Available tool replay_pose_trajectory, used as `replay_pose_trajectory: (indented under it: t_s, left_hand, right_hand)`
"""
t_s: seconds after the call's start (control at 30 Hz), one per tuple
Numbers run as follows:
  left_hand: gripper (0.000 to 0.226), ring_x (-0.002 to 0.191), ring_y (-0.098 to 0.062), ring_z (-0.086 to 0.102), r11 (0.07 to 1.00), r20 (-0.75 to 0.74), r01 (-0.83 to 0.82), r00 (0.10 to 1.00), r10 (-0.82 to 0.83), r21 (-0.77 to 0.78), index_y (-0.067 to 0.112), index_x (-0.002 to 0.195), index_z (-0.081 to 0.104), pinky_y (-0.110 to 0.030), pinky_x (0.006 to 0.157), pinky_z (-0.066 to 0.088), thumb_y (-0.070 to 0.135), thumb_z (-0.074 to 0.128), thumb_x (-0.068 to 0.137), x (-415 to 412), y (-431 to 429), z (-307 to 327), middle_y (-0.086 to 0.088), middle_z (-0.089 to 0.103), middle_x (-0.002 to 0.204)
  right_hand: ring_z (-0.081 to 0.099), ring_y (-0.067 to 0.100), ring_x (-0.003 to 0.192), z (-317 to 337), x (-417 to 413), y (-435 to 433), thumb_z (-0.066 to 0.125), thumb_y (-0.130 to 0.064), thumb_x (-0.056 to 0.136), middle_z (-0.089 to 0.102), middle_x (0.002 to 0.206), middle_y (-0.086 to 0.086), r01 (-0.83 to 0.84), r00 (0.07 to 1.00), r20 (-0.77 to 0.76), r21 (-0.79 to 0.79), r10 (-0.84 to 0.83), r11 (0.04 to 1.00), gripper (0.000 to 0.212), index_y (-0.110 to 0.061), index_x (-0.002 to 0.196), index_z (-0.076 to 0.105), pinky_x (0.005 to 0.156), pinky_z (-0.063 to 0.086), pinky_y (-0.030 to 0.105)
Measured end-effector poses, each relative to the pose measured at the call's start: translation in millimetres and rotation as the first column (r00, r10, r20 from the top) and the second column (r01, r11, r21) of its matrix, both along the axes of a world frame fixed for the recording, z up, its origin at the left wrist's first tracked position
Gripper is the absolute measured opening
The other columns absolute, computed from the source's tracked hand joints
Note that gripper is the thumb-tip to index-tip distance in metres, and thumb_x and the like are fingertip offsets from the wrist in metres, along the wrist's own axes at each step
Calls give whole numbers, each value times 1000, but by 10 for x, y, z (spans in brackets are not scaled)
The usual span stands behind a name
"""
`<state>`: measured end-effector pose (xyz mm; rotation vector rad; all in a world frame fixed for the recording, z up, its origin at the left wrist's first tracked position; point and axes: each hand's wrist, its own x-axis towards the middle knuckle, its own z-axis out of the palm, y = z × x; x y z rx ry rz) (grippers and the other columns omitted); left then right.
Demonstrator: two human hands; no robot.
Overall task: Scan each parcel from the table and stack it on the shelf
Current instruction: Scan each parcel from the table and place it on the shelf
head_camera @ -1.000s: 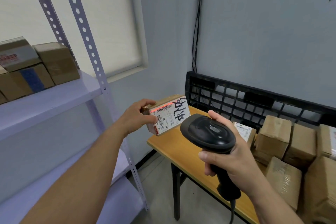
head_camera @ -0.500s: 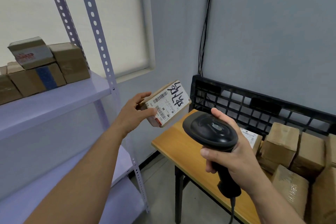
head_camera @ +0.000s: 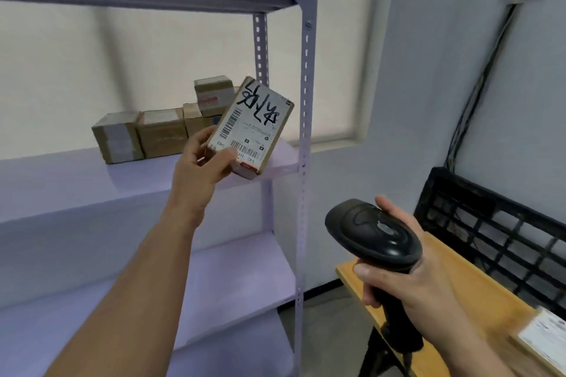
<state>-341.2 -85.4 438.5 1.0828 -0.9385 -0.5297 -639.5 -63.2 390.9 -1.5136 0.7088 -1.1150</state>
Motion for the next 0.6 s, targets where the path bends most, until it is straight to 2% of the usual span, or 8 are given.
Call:
replay_pose_trajectory:
  t_s: [0.07,0.2,0.3,0.43,0.6]
  left_hand:
    - [38,106,-20,65,994,-37,-105,994,104,-15,23,123,54,-35,88,56,10,64,89,249,18,79,-2,66,115]
    - [51,106,-23,66,964,-109,-262,960,257,-37,18,131,51,-43,90,55,23,69,83,755,-76,239,-1,66,115]
    - [54,104,-13,64,919,-158,-394,908,388,-11,19,132,48,-44,90,55,24,69,83,1051,-241,357,12,61,106]
    - [58,98,-13,64,901,-165,-432,886,433,43,25,130,49,-43,86,57,37,71,77,1383,-568,472,13,59,101]
    - [65,104,-21,57,859,-69,-477,866,496,186,28,134,44,-43,88,55,48,65,77,1686,-1115,577,-4,51,126]
  right_hand:
    - [52,34,46,3,182,-96,70,21,69,66,71,11,-36,999,27,11,36,999,89,-48,123,54,44,47,35]
    - [54,34,48,29,541,-290,74,20,67,67,83,12,-87,995,42,18,87,996,89,-51,118,59,46,49,36]
    - [55,34,46,36,781,-410,73,21,68,69,90,10,-109,994,24,26,109,994,90,-49,121,57,47,50,39]
    - [56,35,45,48,1069,-558,77,20,66,69,100,9,-120,993,16,44,119,992,92,-56,114,60,47,51,39]
    - [56,36,48,95,1297,-729,73,23,67,68,102,9,-99,995,25,54,98,994,92,-53,116,61,48,51,39]
